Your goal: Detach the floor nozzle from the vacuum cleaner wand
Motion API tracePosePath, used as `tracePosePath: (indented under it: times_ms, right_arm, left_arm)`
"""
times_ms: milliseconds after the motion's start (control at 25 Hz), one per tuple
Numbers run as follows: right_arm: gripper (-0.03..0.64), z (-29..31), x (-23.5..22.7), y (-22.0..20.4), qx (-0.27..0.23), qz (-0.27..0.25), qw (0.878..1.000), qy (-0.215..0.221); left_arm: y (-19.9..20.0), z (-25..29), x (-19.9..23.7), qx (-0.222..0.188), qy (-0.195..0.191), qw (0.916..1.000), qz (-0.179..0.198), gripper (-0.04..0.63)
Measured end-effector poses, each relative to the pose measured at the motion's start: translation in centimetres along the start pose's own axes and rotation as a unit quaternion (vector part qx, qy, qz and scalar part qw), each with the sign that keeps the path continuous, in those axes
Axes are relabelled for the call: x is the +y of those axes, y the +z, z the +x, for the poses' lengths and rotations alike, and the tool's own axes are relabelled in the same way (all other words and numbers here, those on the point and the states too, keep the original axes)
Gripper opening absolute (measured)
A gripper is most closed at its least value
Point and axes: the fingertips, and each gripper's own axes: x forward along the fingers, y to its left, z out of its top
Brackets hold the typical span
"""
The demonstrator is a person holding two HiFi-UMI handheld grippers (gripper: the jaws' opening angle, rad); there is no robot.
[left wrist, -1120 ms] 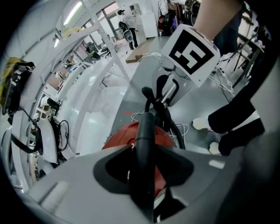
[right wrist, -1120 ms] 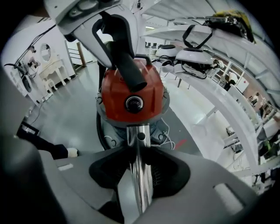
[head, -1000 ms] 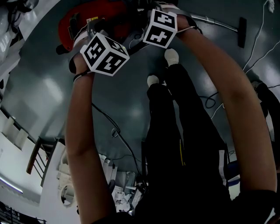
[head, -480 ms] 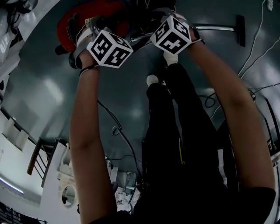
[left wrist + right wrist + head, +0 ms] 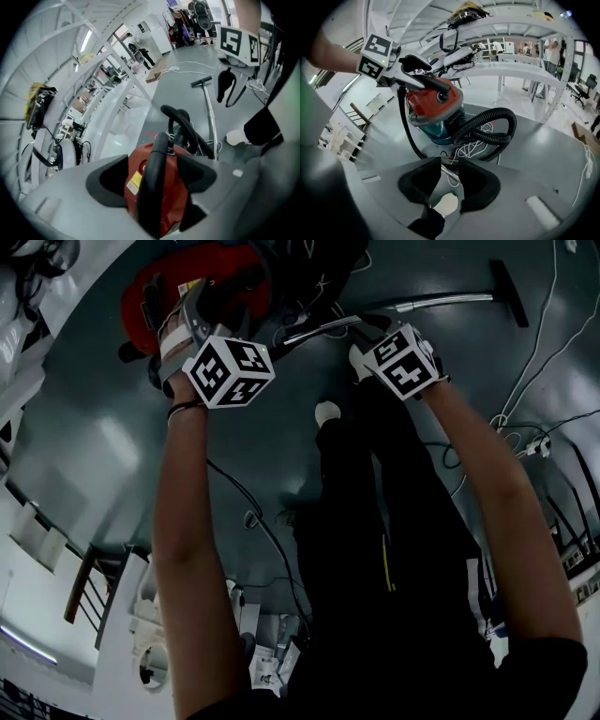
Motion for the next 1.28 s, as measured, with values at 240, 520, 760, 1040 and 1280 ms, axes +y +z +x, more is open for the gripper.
tracePosePath:
  times_ms: [240, 520, 760, 1040, 1280]
  right_arm:
    - [0.087, -1.0, 3.0, -1.9, -0.005, 0.010, 1.000, 0.003]
    - [0.024, -1.5, 5.1, 0.1, -0.031, 0.051, 0.998, -0.017]
    - [-0.005, -2.6, 8.3, 0.8, -0.048, 0.059, 0.996, -0.043]
    - [-0.006, -5.4, 12.8, 0.0, -0.072, 0.097, 0.989, -0.084]
    - [-0.006, -8.2, 15.3, -2.0, -0.086, 0.147, 0.980, -0.105]
  left_arm:
    - [-0.8, -4.2, -0.4, -0.027, 0.018, 0.9959, -0.084, 0.170]
    - [-5.0, -7.7, -5.0, -0.004, -0.036, 0.9565, -0.290, 0.011]
    - [-6.4, -10.7, -11.0, -0.009, -0.118, 0.9001, -0.419, 0.009]
    - [-6.6, -15.6, -15.6, -0.038, -0.173, 0.8827, -0.435, 0.009]
    - [-6.2, -17.8, -18.6, -0.049, -0.164, 0.8801, -0.443, 0.009]
